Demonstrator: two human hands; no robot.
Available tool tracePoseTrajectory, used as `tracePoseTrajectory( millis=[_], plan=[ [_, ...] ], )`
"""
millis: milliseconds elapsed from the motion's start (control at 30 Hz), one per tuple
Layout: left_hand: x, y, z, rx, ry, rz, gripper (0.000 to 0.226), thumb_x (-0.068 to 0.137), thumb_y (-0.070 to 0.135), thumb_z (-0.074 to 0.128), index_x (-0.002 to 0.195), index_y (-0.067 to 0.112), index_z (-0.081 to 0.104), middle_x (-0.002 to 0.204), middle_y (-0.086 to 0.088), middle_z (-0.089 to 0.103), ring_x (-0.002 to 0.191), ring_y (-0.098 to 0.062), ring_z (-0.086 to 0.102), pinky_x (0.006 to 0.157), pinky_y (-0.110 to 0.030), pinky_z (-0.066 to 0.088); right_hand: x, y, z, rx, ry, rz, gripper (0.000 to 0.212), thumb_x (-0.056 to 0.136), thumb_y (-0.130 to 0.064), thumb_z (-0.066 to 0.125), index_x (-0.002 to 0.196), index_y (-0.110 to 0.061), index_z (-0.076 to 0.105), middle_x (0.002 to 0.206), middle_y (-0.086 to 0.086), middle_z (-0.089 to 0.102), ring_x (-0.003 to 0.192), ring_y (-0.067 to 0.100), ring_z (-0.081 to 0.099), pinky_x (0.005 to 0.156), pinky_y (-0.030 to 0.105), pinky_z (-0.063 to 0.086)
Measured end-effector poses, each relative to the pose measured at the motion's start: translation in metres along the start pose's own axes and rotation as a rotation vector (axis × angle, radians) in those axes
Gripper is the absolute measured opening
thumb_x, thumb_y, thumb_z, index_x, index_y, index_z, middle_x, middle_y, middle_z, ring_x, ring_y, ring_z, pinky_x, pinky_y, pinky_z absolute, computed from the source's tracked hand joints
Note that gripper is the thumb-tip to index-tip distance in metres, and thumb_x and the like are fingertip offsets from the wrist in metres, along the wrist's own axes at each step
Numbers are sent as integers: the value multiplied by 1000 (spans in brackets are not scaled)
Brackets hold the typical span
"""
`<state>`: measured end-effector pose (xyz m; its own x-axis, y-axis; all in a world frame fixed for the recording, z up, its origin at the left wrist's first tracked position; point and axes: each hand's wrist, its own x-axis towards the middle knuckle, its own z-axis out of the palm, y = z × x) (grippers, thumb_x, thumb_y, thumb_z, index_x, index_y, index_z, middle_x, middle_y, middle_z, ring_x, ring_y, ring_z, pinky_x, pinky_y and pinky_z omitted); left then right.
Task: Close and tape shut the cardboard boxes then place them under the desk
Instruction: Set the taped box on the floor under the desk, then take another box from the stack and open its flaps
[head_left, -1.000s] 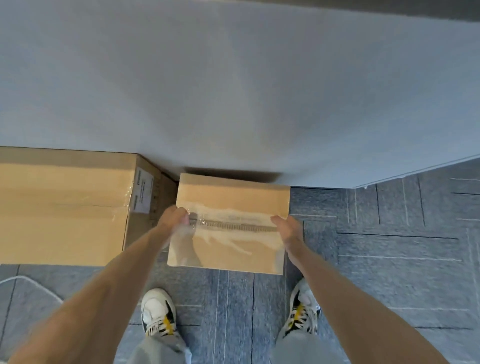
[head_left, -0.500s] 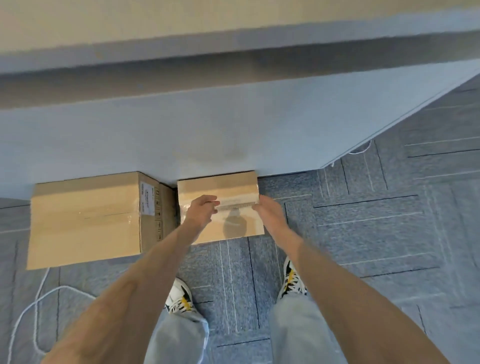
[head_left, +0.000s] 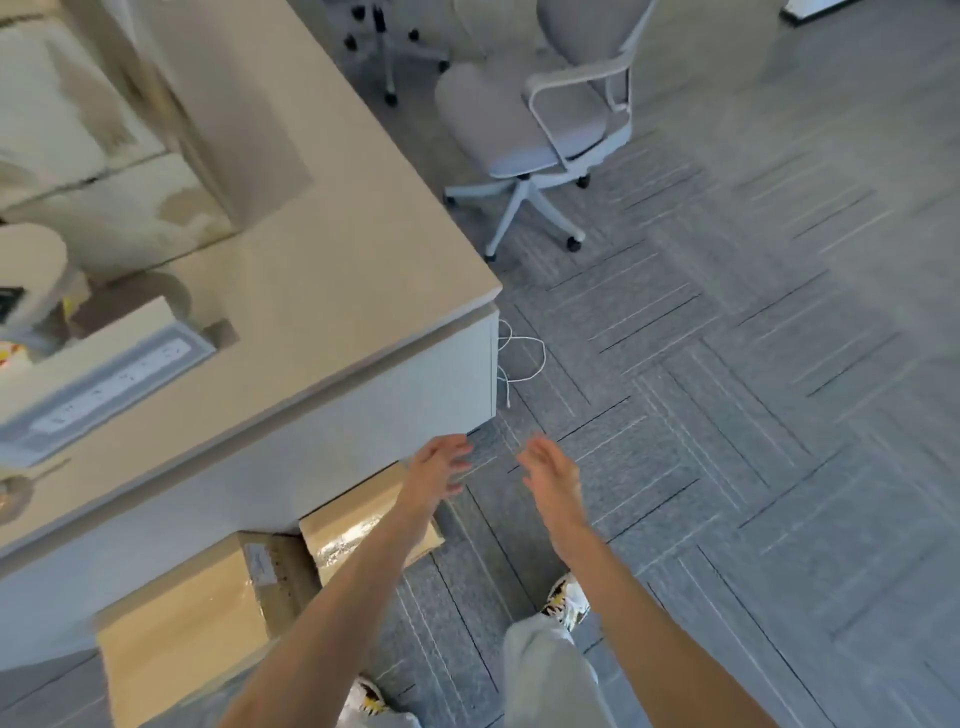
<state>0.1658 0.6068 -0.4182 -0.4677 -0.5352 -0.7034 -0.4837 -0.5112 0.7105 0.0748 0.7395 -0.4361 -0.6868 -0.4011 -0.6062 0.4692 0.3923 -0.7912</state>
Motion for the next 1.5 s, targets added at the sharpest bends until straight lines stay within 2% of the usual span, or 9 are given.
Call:
tracePoseTrajectory(
  millis=[100,167,400,533,700,900,1133,1300,1500],
  plan=[
    [-22,42,58,11,-40,76,24,103,15,38,109,10,61,113,-8,63,101,-26,58,78,-33,47,-13,-37,-47,28,41,-72,23,99,-20,52,119,-17,62,107,-2,65,97,15,58,83,26,46],
    [-31,59,92,71,-67,103,24,102,16,40,105,13,63,115,-8,65,104,-27,61,87,-38,48,-17,-59,-74,65,70,-111,20,99,-19,51,115,-19,63,99,-5,64,91,13,57,77,24,45],
    [-37,102,180,154,-90,221,20,97,19,50,108,15,65,115,-6,67,99,-18,63,79,-33,50,-9,-117,-144,131,134,-197,16,98,-22,51,106,-22,64,101,-5,66,100,18,61,95,40,49],
    [-27,119,212,135,-122,251,21,99,21,50,115,13,61,115,-4,64,103,-19,61,73,-30,48,5,-149,-167,114,157,-250,24,98,-22,51,119,-16,62,110,0,67,108,21,62,101,40,49],
    [2,150,245,94,-107,290,27,102,23,42,121,12,57,120,-3,62,109,-21,60,87,-39,49,44,-192,-183,28,123,-289,38,98,-22,51,136,-17,54,131,-2,61,119,14,58,106,39,45],
    [74,207,268,-10,-51,259,20,101,19,42,116,17,55,116,0,62,105,-19,59,90,-39,48,126,-250,-194,-22,105,-311,30,98,-22,53,127,-19,61,115,-11,66,110,12,64,101,43,50],
    [176,319,243,-213,146,279,17,102,18,42,111,15,56,107,1,62,92,-15,58,88,-38,47,255,-363,-156,-111,-13,-355,27,99,-21,54,125,-17,62,110,-6,69,101,9,68,95,39,54],
    [225,393,198,-322,309,328,16,96,14,50,90,25,60,98,-2,65,91,-17,59,75,-32,46,323,-430,-93,-62,-193,-368,20,100,-12,53,117,-17,61,115,-2,66,101,14,69,94,39,55],
    [244,454,136,-431,557,393,18,97,12,46,104,18,61,105,0,65,95,-15,60,72,-30,48,381,-494,10,-96,-484,-358,20,100,-13,52,119,-16,59,119,1,66,101,15,69,83,27,55]
  ],
)
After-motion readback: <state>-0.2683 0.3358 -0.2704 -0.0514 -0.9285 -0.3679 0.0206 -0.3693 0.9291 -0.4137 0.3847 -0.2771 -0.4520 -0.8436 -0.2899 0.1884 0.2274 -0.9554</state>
